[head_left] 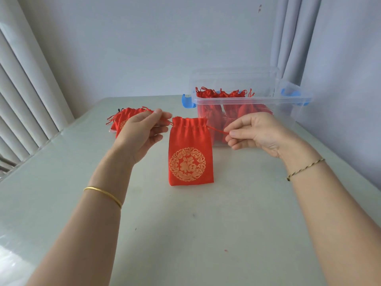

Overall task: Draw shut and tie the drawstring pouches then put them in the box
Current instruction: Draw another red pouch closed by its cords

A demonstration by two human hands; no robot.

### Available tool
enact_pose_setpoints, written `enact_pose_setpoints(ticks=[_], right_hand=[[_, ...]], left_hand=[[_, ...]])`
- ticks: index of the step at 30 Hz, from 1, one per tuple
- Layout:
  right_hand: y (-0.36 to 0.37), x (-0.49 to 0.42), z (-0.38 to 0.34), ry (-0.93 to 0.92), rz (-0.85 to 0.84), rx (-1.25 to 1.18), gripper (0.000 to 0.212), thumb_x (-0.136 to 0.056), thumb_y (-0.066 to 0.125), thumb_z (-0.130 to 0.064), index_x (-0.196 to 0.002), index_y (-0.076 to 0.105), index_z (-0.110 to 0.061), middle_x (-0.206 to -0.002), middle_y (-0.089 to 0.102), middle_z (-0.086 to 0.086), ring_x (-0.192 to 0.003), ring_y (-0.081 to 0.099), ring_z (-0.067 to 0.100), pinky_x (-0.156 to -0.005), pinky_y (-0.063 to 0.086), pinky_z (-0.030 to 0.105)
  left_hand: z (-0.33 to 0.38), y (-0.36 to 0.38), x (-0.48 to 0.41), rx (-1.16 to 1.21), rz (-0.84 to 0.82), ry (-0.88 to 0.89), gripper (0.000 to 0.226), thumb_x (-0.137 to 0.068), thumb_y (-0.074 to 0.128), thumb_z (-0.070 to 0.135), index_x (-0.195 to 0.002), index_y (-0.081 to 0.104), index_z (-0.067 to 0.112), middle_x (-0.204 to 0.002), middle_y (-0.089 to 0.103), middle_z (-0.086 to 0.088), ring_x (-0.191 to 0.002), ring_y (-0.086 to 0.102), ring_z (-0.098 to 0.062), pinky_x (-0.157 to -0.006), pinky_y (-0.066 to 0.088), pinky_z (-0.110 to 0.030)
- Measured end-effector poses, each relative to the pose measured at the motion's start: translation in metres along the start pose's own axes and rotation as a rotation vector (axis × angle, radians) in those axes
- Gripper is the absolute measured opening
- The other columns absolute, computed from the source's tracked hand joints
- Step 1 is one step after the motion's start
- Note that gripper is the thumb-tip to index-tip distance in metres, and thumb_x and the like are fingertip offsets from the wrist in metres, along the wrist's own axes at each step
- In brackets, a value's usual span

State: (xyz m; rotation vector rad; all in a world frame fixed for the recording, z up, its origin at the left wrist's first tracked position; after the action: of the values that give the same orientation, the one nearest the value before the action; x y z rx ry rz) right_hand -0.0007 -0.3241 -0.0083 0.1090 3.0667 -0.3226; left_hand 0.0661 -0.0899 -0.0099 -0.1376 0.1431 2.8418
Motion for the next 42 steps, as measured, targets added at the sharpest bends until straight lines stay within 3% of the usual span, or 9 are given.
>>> enact_pose_setpoints(ticks=[14, 19, 24, 27, 29, 31, 35, 38, 42], right_hand=[[-0.007, -0.004, -0.009, -0.153, 0.224, 0.582, 0.018, -0.093, 0.050, -0.016, -0.076, 0.055, -0.014, -0.065, 0.059, 0.001, -0.055, 0.054, 0.013, -0.049, 0.043, 0.022], [-0.018, -0.005, -0.004, -0.121, 0.277, 0.415, 0.029, -0.095, 0.047, -0.014, -0.066, 0.051, -0.014, -0.061, 0.051, 0.002, -0.050, 0.045, 0.015, -0.046, 0.038, 0.026], [-0.035, -0.005, -0.004, -0.096, 0.398, 0.532, 0.033, -0.093, 0.048, -0.013, -0.061, 0.050, -0.015, -0.056, 0.051, 0.001, -0.042, 0.045, 0.014, -0.041, 0.039, 0.024], [-0.034, -0.003, -0.011, -0.095, 0.394, 0.407, 0.033, -0.094, 0.046, -0.013, -0.061, 0.050, -0.014, -0.057, 0.049, 0.002, -0.033, 0.043, 0.002, -0.035, 0.038, 0.016], [-0.027, 0.000, -0.015, -0.074, 0.330, 0.188, 0.032, -0.096, 0.045, -0.015, -0.064, 0.050, -0.014, -0.059, 0.049, 0.002, -0.036, 0.042, 0.001, -0.037, 0.038, 0.016], [-0.016, 0.004, -0.024, -0.069, 0.246, -0.008, 0.030, -0.097, 0.045, -0.018, -0.068, 0.052, -0.014, -0.060, 0.051, 0.001, -0.041, 0.044, 0.005, -0.039, 0.038, 0.017], [0.012, 0.013, -0.050, -0.147, 0.112, -0.178, 0.028, -0.097, 0.046, -0.019, -0.070, 0.054, -0.014, -0.058, 0.053, -0.001, -0.044, 0.044, 0.007, -0.041, 0.037, 0.018], [0.027, 0.019, -0.066, -0.230, 0.073, -0.170, 0.027, -0.096, 0.048, -0.017, -0.070, 0.056, -0.013, -0.058, 0.052, -0.001, -0.046, 0.042, 0.008, -0.042, 0.034, 0.019], [0.036, 0.026, -0.080, -0.330, 0.091, -0.097, 0.025, -0.093, 0.053, -0.015, -0.069, 0.060, -0.014, -0.050, 0.051, -0.011, -0.045, 0.037, 0.005, -0.042, 0.032, 0.016]], left_hand=[[0.014, -0.025, 0.003, -0.484, 0.226, 0.089, 0.026, -0.092, 0.053, 0.026, -0.071, 0.064, 0.016, -0.061, 0.057, 0.007, -0.054, 0.045, -0.008, -0.054, 0.036, -0.019], [0.017, -0.041, 0.004, -0.342, 0.411, 0.088, 0.035, -0.085, 0.051, 0.017, -0.051, 0.042, 0.017, -0.046, 0.039, 0.005, -0.043, 0.028, -0.011, -0.048, 0.022, -0.026], [0.018, -0.044, 0.005, -0.138, 0.467, 0.080, 0.035, -0.083, 0.047, 0.013, -0.051, 0.034, 0.018, -0.043, 0.033, 0.006, -0.041, 0.026, -0.012, -0.049, 0.020, -0.027], [0.025, -0.027, 0.005, 0.174, 0.315, 0.078, 0.038, -0.089, 0.044, 0.016, -0.053, 0.038, 0.018, -0.052, 0.056, 0.005, -0.054, 0.051, -0.013, -0.057, 0.037, -0.025], [0.035, -0.005, 0.007, 0.366, 0.093, 0.106, 0.045, -0.096, 0.038, 0.020, -0.051, 0.042, 0.019, -0.078, 0.070, 0.000, -0.085, 0.066, -0.017, -0.080, 0.047, -0.030], [0.046, 0.019, 0.014, 0.362, -0.058, 0.126, 0.043, -0.099, 0.033, 0.024, -0.057, 0.041, 0.018, -0.079, 0.070, -0.001, -0.096, 0.067, -0.019, -0.093, 0.045, -0.035], [0.052, 0.049, 0.025, 0.209, -0.162, 0.119, 0.029, -0.098, 0.041, 0.026, -0.076, 0.055, 0.013, -0.065, 0.056, 0.002, -0.059, 0.058, -0.012, -0.078, 0.054, -0.032], [0.053, 0.059, 0.031, 0.008, -0.219, 0.158, 0.013, -0.092, 0.052, 0.011, -0.094, 0.064, 0.008, -0.072, 0.053, 0.002, -0.056, 0.049, -0.007, -0.060, 0.049, -0.020], [0.053, 0.070, 0.038, -0.171, -0.281, 0.178, 0.010, -0.087, 0.058, 0.007, -0.092, 0.067, 0.009, -0.071, 0.048, -0.003, -0.057, 0.042, -0.010, -0.058, 0.043, -0.018]])
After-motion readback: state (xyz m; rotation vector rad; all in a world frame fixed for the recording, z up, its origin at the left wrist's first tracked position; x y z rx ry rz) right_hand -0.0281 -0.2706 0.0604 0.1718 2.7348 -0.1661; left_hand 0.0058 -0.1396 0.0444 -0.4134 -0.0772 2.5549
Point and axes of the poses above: each hand's wrist, its own x-axis away from the middle knuckle, its own y-axis out of the palm, z = x × y, the point moved 7 cm from there along -x, towards the middle knuckle
